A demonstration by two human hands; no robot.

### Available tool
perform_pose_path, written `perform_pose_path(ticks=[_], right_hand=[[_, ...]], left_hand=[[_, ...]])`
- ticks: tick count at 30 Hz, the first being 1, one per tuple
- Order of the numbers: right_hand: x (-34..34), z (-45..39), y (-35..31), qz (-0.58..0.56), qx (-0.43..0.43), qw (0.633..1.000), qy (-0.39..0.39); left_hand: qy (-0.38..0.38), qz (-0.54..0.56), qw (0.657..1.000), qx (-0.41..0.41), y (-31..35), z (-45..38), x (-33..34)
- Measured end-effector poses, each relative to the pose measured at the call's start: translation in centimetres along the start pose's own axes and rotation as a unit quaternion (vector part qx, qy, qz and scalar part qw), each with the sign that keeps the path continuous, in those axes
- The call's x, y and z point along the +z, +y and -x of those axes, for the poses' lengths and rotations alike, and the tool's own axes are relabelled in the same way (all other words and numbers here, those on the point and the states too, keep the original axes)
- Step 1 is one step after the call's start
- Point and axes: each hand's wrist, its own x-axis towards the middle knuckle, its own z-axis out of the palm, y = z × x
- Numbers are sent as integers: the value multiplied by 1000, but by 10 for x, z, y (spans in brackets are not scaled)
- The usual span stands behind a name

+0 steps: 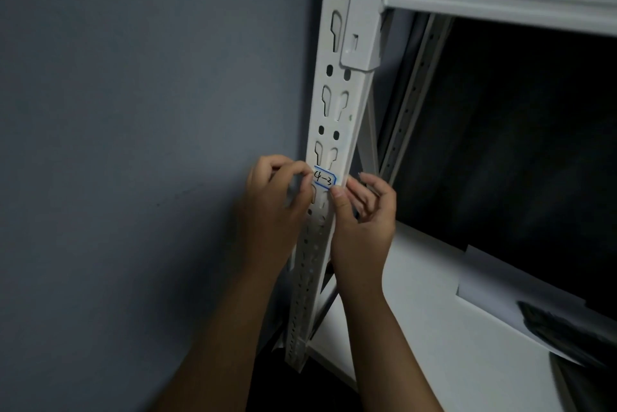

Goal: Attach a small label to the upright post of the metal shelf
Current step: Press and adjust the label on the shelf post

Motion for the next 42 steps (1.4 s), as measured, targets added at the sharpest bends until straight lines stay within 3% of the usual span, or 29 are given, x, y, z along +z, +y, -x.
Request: perform_pose_path(ticks=[6,16,24,36,42], right_hand=[[0,1,0,1,1,1000,-3],[1,1,-1,9,2,1000,-1],[0,1,0,-5,12,1000,-1],[0,-1,-1,-6,18,1000,1],[0,-1,-1,-11,19,1000,-3]], left_hand=[[24,7,999,-44,-2,2,-2],[9,-78,997,28,8,-2,-3],[3,-127,992,29,3,-4,-3],[-17,-26,999,15,-3,0,-3],[39,39,998,-37,1,0,-3]])
